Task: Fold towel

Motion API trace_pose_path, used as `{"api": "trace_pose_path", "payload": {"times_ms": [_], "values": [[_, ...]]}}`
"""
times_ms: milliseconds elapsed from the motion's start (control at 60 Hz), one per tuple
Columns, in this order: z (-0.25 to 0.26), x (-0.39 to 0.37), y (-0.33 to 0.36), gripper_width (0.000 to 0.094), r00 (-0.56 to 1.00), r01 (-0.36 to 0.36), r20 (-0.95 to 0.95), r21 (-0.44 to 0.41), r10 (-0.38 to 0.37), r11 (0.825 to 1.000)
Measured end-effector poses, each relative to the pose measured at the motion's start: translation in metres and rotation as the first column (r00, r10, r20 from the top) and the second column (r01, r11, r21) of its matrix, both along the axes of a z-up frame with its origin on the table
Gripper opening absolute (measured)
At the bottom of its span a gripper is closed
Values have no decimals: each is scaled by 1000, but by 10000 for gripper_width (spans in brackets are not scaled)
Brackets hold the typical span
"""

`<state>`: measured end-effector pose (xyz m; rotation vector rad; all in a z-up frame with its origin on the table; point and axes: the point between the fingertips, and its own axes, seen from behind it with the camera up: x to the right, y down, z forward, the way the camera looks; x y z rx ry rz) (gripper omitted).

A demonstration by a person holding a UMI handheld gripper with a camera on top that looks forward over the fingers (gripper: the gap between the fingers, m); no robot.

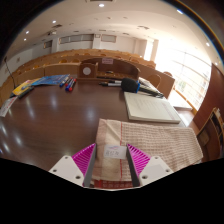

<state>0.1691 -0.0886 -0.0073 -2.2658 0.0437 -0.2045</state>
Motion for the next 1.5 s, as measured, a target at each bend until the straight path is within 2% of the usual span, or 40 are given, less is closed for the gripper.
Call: {"api": "trace_pose_path", "payload": {"times_ms": [50, 100, 117, 267, 350, 450, 567, 683, 800, 867, 917, 950, 1033, 1083, 1167, 1500], "values": [[-3, -1, 4, 365, 1000, -10, -7, -1, 10, 1000], [-2, 10, 4, 98, 998, 0, 56, -2, 0, 1000], [0, 14, 5, 79, 997, 10, 75, 4, -11, 1000], [0, -1, 1, 43, 1000, 2, 5, -14, -2, 1000], [16, -32, -9, 42, 991, -50, -127, -18, 47, 999], [65, -62, -16, 42, 960, -123, -246, 68, 136, 990], [139, -59, -17, 43, 913, -113, -365, 210, 185, 971], [161, -2, -12, 43, 923, -38, -363, 245, 129, 969], [112, 77, -14, 51, 948, 56, -319, 173, 2, 983], [84, 102, -13, 95, 954, 101, -292, 107, -66, 989], [60, 121, -17, 204, 961, 117, -258, 67, -96, 991], [46, 140, -28, 326, 967, 127, -228, 44, -114, 991], [33, 170, -35, 707, 975, 175, -141, 24, -170, 984], [38, 186, -45, 804, 977, 194, -99, 34, -190, 980], [51, 195, -54, 852, 978, 205, -62, 62, -201, 977], [141, 126, -137, 845, 992, 127, -29, 150, -124, 980]]}}
